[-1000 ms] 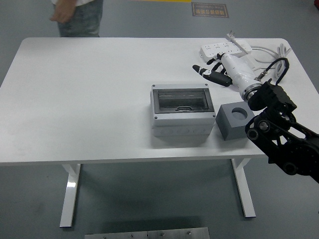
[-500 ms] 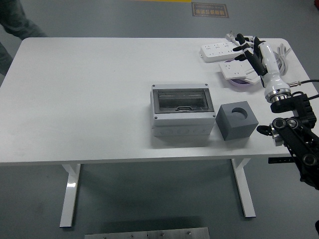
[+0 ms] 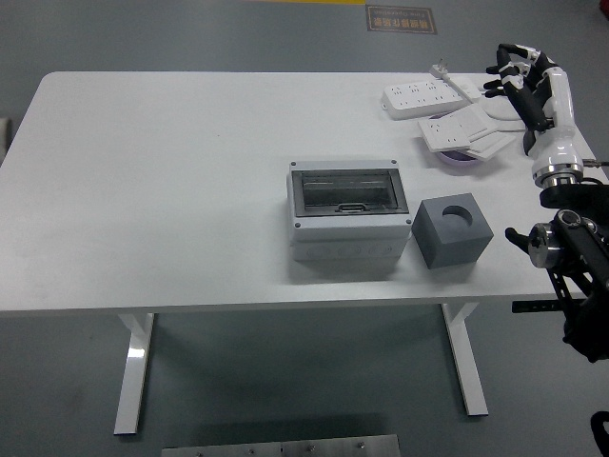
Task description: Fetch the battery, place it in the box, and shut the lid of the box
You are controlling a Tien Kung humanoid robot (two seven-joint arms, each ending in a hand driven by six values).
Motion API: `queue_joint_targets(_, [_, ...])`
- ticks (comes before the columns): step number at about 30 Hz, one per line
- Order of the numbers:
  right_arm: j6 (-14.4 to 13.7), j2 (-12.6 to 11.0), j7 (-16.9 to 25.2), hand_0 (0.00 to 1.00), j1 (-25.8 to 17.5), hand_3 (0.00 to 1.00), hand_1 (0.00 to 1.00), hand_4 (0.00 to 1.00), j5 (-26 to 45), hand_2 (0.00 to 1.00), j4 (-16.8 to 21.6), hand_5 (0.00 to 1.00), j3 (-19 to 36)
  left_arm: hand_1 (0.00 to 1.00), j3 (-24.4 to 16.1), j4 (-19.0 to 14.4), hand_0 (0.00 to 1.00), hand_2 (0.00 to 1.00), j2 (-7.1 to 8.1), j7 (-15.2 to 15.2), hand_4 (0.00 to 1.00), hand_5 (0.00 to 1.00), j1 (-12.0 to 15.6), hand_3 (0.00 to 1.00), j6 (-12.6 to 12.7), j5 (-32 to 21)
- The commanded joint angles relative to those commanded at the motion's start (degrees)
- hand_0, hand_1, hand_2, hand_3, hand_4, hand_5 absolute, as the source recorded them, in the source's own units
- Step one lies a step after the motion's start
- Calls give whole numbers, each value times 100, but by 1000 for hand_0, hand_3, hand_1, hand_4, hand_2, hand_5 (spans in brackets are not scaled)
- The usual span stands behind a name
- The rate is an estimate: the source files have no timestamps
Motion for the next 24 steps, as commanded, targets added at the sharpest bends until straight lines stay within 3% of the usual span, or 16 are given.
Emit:
queue_joint_targets(3, [16,-20,-15,443,49,576,375,560,-67,437,-126,231,23,716,-3,2,585,670,-10,-2,706,180,-15,606,-4,6])
queue_joint_targets(4, [15,-31,-7,517,64,553,383,452,-74,438,-170,134,29,715,-4,1,585,669,-13,-2,706,179,-19,606,-5,8])
queue_joint_targets(9, [12,-108,45,517,108,553,383,452,-100,438,-334,134,38,715,-12,-2,585,669,-18,5,706,179,-28,606,-7,19])
queue_joint_targets(10, [11,-124,49,694,113,720,661,755,-113,636,-348,94,40,715,-13,-2,586,669,-19,6,706,177,-28,607,-7,22])
queue_joint_targets(15, [55,-221,0,694,139,720,661,755,-225,636,-393,94,60,715,-18,-4,586,669,-24,9,706,177,-33,607,-6,30])
queue_joint_targets(16, [79,-238,-25,892,143,941,864,871,-249,865,-396,193,62,715,-18,-4,586,666,-25,8,706,177,-34,606,-5,29])
queue_joint_targets(21, [175,-284,-133,892,146,941,864,871,-340,865,-412,193,82,715,-18,-5,586,666,-30,9,706,177,-39,606,-1,27])
queue_joint_targets(22, [186,-286,-148,952,145,997,885,938,-349,889,-414,240,85,715,-19,-6,586,665,-31,10,704,178,-38,606,-1,28])
queue_joint_targets(24, [203,-290,-171,952,143,997,885,938,-355,889,-422,240,86,715,-17,-7,586,665,-32,11,704,178,-36,606,1,27])
